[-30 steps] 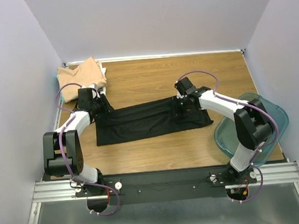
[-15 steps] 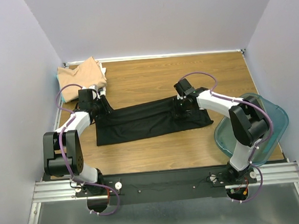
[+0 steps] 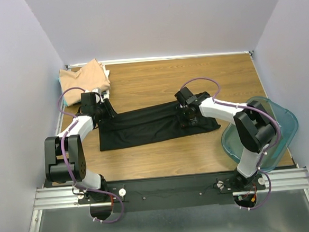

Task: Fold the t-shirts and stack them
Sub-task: Fold the tshirt

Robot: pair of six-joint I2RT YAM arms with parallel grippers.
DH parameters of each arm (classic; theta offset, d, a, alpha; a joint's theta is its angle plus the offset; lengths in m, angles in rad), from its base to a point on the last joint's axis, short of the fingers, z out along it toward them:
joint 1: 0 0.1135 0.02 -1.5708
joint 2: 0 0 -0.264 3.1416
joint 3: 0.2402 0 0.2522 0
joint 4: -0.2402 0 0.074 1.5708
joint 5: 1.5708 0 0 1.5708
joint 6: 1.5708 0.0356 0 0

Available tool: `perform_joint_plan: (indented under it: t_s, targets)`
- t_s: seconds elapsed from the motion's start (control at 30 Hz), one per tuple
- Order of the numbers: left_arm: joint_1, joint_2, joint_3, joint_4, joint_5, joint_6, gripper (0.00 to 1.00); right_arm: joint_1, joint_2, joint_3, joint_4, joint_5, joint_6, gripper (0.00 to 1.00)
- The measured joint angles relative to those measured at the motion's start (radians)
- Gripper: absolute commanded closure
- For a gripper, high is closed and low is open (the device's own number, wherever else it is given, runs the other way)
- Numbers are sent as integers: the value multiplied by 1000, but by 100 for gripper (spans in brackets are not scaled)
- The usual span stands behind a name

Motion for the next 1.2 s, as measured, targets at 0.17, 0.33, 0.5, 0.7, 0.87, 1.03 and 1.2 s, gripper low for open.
perform_joint_plan:
  t_s: [0.17, 0.33, 0.5, 0.7, 0.87, 1.03, 1.2]
  targets:
    - [0, 0, 0, 0, 0, 0, 42, 10, 2, 0, 0, 31, 7, 78]
    - [0, 0, -3, 1, 0, 0, 42, 10, 2, 1, 0, 56, 12, 83]
    - [0, 0, -6, 1, 1, 1, 42, 11, 0, 1, -1, 68, 14, 85]
    - [0, 4, -6, 1, 8, 3, 42, 11, -31, 1, -5, 71, 14, 85]
    - [0, 10, -6, 2, 11, 3, 43, 13, -75, 2, -20, 70, 14, 86]
    - [0, 20, -7, 2, 16, 3, 43, 17, -78, 7, -51, 70, 14, 86]
    - [0, 21, -7, 2, 16, 3, 42, 33, -78, 7, -85, 68, 15, 86]
